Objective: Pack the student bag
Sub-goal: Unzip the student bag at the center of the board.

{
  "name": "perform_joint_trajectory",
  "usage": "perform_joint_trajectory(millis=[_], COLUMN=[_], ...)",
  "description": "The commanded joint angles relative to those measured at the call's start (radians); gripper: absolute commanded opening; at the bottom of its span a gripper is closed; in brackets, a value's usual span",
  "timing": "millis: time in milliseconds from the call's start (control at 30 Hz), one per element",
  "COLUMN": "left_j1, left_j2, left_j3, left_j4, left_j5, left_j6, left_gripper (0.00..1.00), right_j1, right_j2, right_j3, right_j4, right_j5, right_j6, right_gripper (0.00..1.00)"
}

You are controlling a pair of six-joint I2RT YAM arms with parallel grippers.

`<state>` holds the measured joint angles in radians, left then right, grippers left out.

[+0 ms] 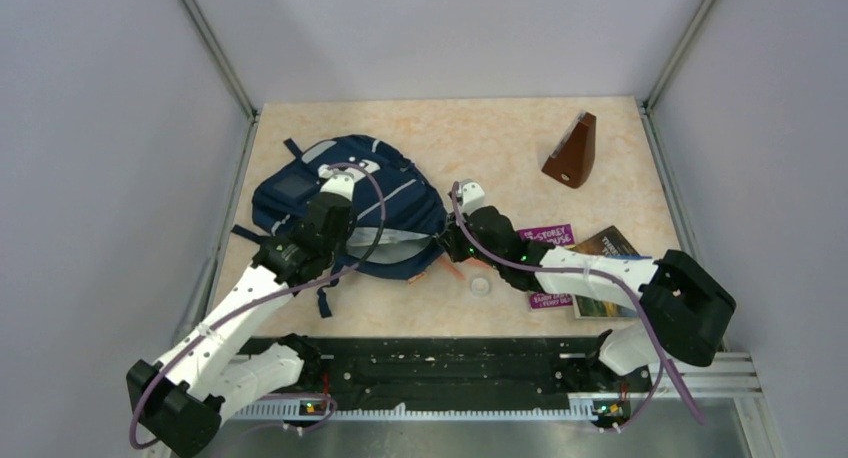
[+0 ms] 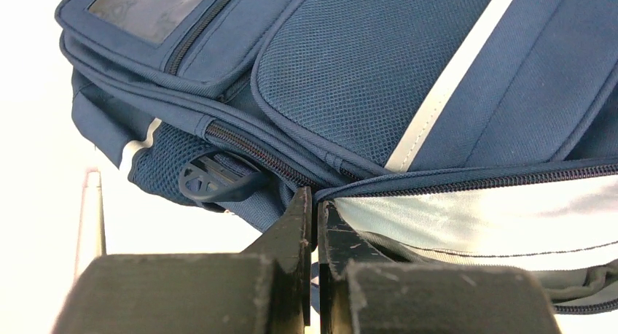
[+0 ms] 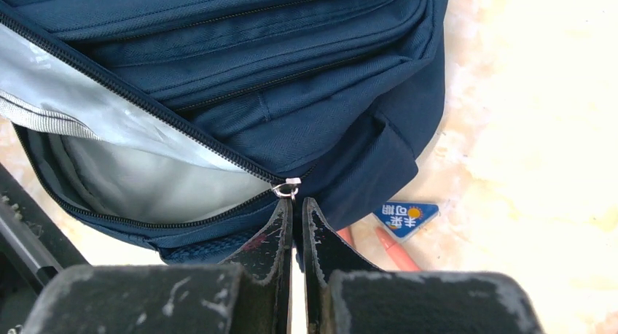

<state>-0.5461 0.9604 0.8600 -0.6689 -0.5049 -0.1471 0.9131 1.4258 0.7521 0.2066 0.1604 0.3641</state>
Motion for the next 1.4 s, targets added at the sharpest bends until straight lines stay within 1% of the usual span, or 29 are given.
perform_joint_trajectory(millis=[0, 67, 100, 133, 200, 233, 267, 300, 367, 400, 433, 500, 567, 800, 967, 1133, 1300, 1367], left_j1=[0.068, 0.067, 0.066, 0.067, 0.061, 0.057, 0.047, 0.036, 0.014, 0.002, -0.006, -0.018, -0.028, -0.041, -0.043, -0.043, -0.043, -0.044], left_j2=[-0.058, -0.06, -0.061, -0.064, -0.071, -0.075, -0.082, -0.091, -0.11, -0.116, -0.115, -0.095, -0.044, 0.174, 0.252, 0.291, 0.324, 0.341], left_j3=[0.007, 0.01, 0.014, 0.019, 0.031, 0.036, 0.038, 0.039, 0.034, 0.028, 0.023, 0.011, 0.012, 0.062, 0.067, 0.063, 0.07, 0.074], left_j4=[0.055, 0.065, 0.07, 0.078, 0.092, 0.101, 0.112, 0.124, 0.162, 0.181, 0.199, 0.244, 0.26, 0.266, 0.291, 0.292, 0.278, 0.265], left_j5=[-0.148, -0.087, -0.042, 0.032, 0.174, 0.236, 0.286, 0.344, 0.465, 0.541, 0.603, 0.699, 0.754, 0.764, 0.852, 0.843, 0.812, 0.781], left_j6=[-0.008, 0.016, 0.031, 0.062, 0.099, 0.108, 0.119, 0.133, 0.167, 0.182, 0.189, 0.188, 0.18, 0.09, 0.056, 0.048, 0.046, 0.044], left_gripper=[0.0, 0.0, 0.04, 0.12, 0.32, 0.39, 0.44, 0.57, 0.74, 0.82, 0.84, 0.85, 0.85, 0.8, 0.8, 0.8, 0.71, 0.66], right_j1=[-0.035, -0.036, -0.036, -0.036, -0.036, -0.036, -0.036, -0.036, -0.036, -0.036, -0.036, -0.036, -0.036, -0.036, -0.036, -0.035, -0.035, -0.035], right_j2=[-0.005, -0.009, -0.014, -0.02, -0.032, -0.039, -0.043, -0.047, -0.051, -0.053, -0.054, -0.057, -0.064, -0.11, -0.127, -0.138, -0.141, -0.14], right_j3=[-0.012, -0.008, -0.008, -0.009, -0.012, -0.013, -0.011, -0.009, -0.006, -0.004, -0.002, 0.0, -0.004, -0.037, -0.045, -0.055, -0.06, -0.059], right_j4=[-0.039, -0.02, -0.008, 0.004, 0.025, 0.032, 0.037, 0.04, 0.043, 0.043, 0.043, 0.044, 0.046, 0.075, 0.07, 0.075, 0.084, 0.085], right_j5=[0.03, -0.01, -0.036, -0.063, -0.111, -0.134, -0.151, -0.168, -0.197, -0.206, -0.213, -0.223, -0.226, -0.225, -0.22, -0.216, -0.221, -0.224], right_j6=[-0.003, -0.011, -0.019, -0.026, -0.033, -0.036, -0.04, -0.041, -0.041, -0.042, -0.041, -0.04, -0.037, -0.021, -0.024, -0.025, -0.021, -0.02], right_gripper=[0.0, 0.0, 0.0, 0.0, 0.0, 0.0, 0.0, 0.0, 0.0, 0.0, 0.0, 0.0, 0.0, 0.0, 0.0, 0.0, 0.0, 0.0])
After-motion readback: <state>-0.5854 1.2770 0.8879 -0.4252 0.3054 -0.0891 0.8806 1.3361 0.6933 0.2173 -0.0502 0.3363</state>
